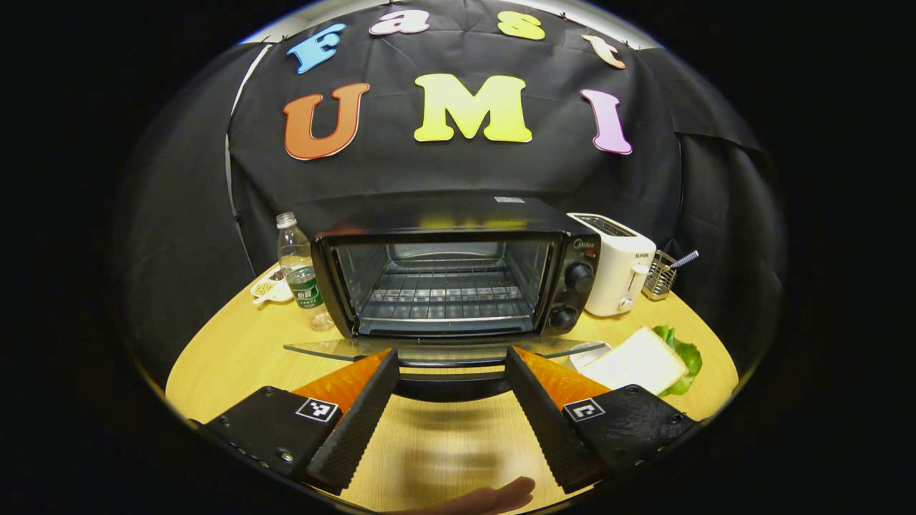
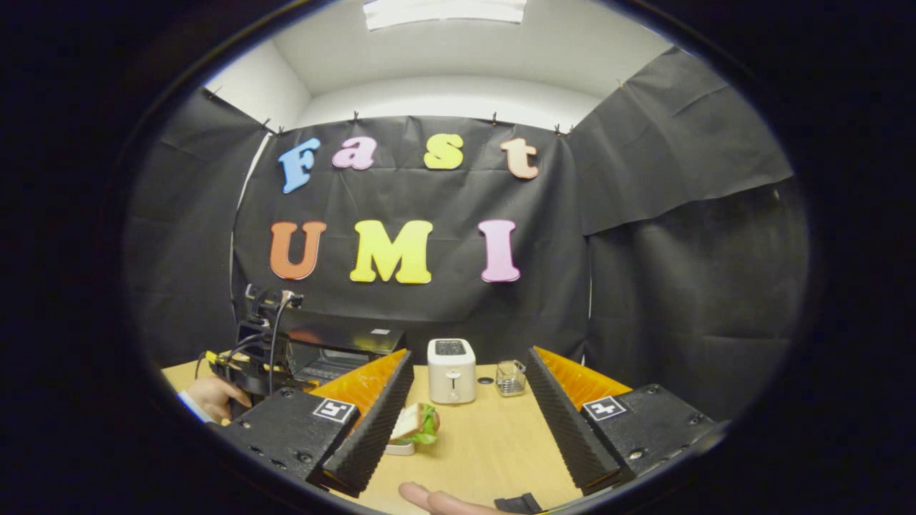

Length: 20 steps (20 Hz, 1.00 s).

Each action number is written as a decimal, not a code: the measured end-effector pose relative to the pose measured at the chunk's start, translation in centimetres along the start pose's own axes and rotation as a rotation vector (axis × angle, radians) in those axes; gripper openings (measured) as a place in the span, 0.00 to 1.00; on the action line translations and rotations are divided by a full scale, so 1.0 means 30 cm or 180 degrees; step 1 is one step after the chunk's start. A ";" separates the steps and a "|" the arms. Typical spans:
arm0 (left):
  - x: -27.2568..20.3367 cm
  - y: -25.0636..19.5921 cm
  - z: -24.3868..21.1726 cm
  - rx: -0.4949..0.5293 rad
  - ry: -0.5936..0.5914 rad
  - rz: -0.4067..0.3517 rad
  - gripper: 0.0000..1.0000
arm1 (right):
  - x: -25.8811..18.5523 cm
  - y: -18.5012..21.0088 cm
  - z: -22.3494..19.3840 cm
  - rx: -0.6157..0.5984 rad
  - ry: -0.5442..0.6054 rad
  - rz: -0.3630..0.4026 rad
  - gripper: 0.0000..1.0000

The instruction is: Open the electric oven with the left hand, put the food in, and close the electric oven.

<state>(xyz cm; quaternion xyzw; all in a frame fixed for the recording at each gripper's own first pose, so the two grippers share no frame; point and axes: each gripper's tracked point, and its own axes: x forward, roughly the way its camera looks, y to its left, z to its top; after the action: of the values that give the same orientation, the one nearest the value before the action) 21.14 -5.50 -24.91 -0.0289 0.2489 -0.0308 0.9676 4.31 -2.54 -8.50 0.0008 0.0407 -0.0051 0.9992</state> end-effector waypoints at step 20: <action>-0.053 -0.010 -0.226 -0.0164 0.0023 -0.0077 0.96 | 0.089 0.104 -0.154 -0.0152 0.0544 0.0194 0.90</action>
<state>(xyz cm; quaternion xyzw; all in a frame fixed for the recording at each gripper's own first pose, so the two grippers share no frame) 16.47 -5.96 -30.07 -0.0567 0.2528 -0.0361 0.9652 6.61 0.55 -13.33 -0.0214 0.1259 0.0264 0.9915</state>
